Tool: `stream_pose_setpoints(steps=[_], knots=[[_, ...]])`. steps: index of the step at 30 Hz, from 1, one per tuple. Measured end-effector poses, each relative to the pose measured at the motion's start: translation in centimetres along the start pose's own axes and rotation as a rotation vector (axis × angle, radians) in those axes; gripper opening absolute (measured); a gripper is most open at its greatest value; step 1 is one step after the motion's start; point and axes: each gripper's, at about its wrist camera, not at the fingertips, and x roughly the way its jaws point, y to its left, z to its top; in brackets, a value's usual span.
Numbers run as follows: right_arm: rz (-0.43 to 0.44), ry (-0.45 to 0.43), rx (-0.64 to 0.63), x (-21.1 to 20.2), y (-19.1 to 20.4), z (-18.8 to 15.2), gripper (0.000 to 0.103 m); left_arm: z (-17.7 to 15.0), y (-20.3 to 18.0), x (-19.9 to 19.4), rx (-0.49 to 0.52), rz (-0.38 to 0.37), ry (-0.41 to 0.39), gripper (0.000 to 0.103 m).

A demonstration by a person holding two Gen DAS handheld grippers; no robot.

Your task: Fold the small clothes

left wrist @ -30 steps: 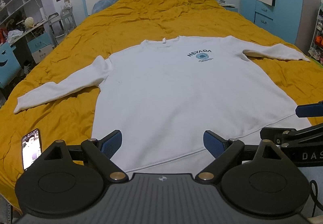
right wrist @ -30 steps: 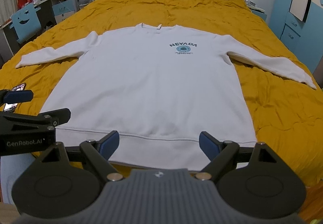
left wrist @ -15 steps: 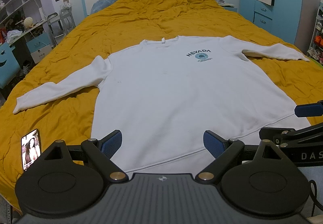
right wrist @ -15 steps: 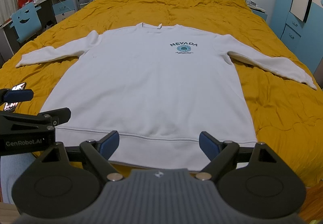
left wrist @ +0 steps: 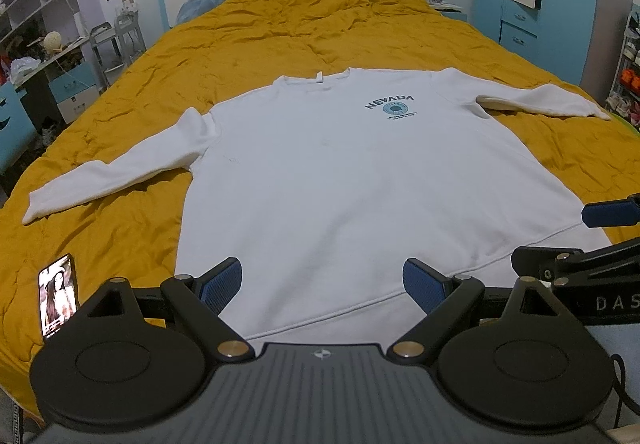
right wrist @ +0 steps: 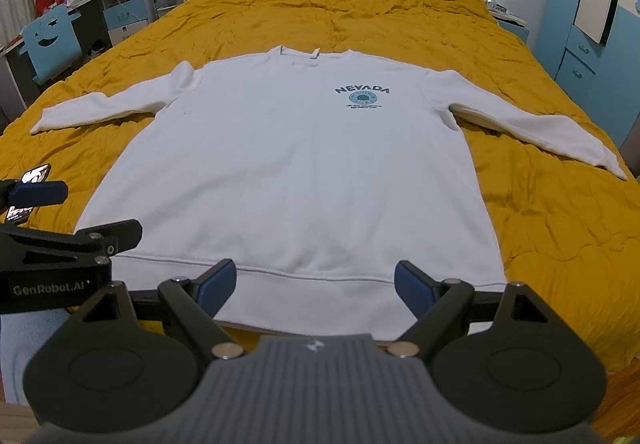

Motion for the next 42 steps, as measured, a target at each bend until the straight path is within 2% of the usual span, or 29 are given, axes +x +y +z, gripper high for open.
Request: stream_pose_setpoints(steps=[16,23,28,35,39,42], knots=[[-0.003,0.01,-0.001,0.2,0.1,0.0,0.082,0.2,-0.2,0.2,-0.006,-0.006,0.013,0.103],[-0.02,-0.019,0.008,0.2,-0.3,1.4,0.082,1.6,0.7,1.2,-0.034,-0.014,0.029,0.103],[-0.013,-0.064,-0.046,1.1,-0.7,2.9,0.082,3.1,2.3,2.8,-0.078,-0.02,0.033,0.101],[-0.047,-0.181,-0.231,3.7,-1.1,6.0,0.082,6.3,7.7,6.1,-0.133,0.017,0.002,0.101],[-0.015,-0.169,-0.225,6.4,-2.1,8.6,0.082,8.0,14.3,8.5,-0.288,0.022,0.003,0.098],[0.023,-0.14,-0.166,9.0,-3.0,10.9,0.082,8.5,21.2,10.6,-0.444,0.04,0.025,0.098]])
